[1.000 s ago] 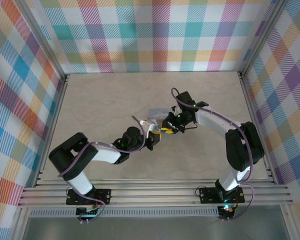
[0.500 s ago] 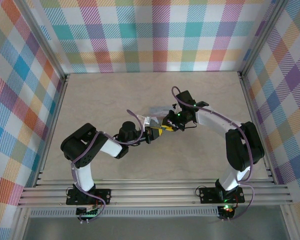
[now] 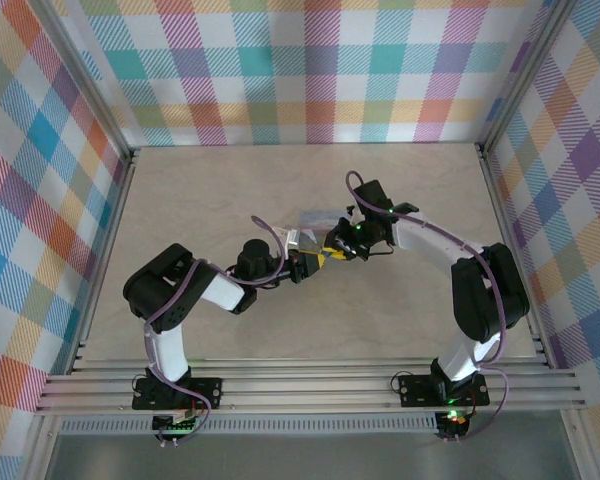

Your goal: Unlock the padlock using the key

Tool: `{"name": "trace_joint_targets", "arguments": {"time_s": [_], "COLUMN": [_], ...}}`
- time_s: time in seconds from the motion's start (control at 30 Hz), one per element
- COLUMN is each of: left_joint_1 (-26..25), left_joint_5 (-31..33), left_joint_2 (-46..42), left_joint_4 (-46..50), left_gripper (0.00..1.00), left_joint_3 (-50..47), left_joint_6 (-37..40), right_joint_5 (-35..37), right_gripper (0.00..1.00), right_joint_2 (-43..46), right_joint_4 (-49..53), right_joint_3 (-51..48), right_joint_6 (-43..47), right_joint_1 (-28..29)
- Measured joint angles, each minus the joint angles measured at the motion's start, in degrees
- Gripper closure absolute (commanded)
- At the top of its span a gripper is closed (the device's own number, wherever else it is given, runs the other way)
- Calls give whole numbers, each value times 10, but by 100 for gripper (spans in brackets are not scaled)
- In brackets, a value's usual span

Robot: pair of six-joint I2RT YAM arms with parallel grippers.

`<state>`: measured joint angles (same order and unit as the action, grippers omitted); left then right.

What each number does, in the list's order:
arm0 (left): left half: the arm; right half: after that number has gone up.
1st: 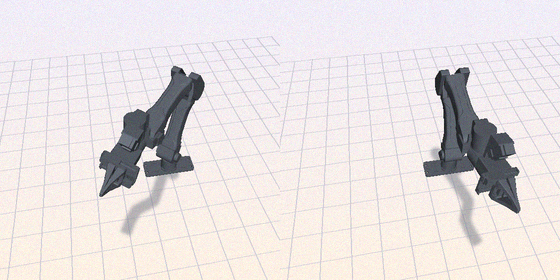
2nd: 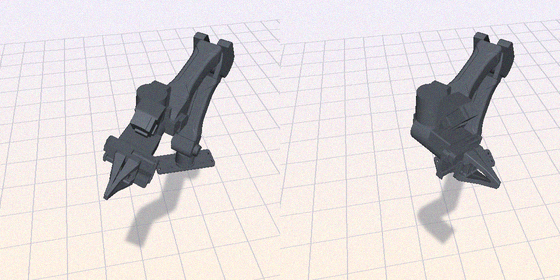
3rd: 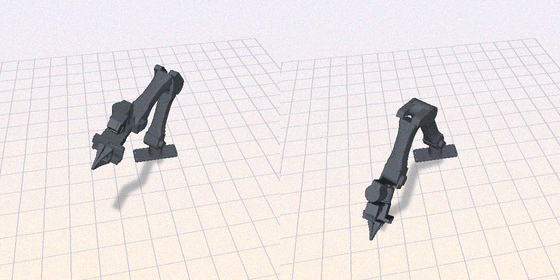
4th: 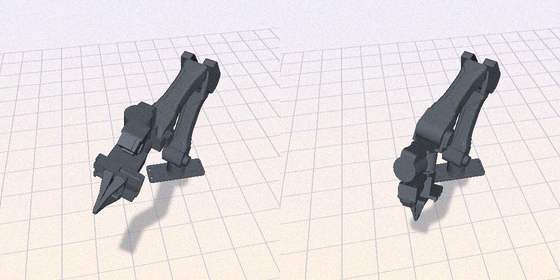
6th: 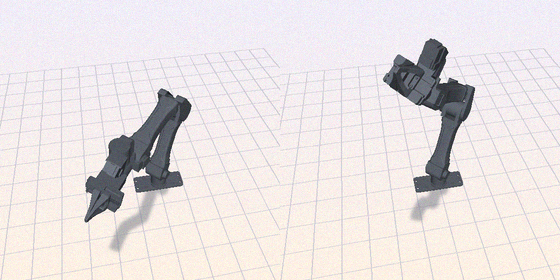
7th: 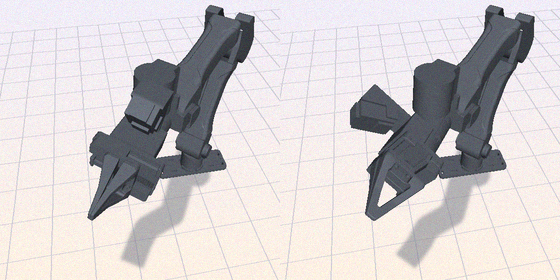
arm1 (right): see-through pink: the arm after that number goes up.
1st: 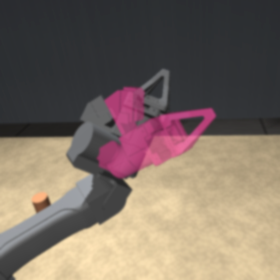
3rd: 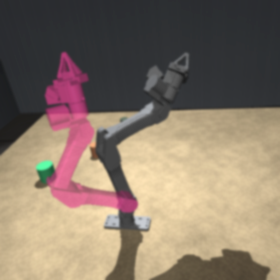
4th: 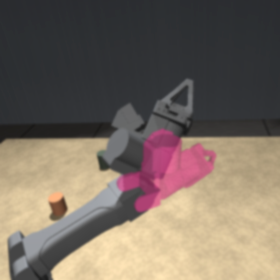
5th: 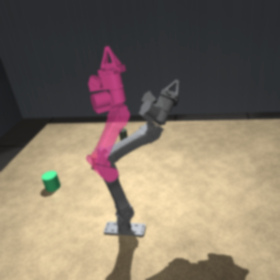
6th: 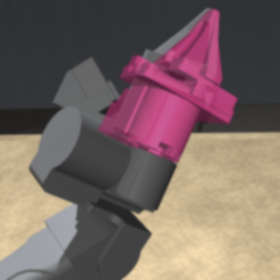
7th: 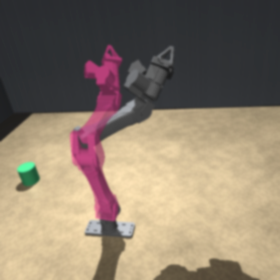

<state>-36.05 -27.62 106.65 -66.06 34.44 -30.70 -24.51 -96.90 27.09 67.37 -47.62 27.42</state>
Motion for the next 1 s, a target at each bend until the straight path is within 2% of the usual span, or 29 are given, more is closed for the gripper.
{"name": "trace_joint_targets", "arguments": {"time_s": [0.2, 0.5, 1.0], "left_joint_1": [6, 21, 1], "left_joint_5": [-5, -16, -33], "left_joint_2": [-15, -37, 19], "left_joint_4": [-9, -40, -74], "left_gripper": [65, 68, 65], "left_joint_3": [-2, -22, -29], "left_joint_6": [-12, -32, -57], "right_joint_5": [-2, -2, -2], "right_gripper": [100, 100, 100], "right_joint_2": [0, 0, 0], "right_joint_4": [2, 2, 3], "right_joint_3": [-10, -14, -14], "right_joint_6": [-3, -11, -11], "right_joint_1": [0, -1, -1]}}
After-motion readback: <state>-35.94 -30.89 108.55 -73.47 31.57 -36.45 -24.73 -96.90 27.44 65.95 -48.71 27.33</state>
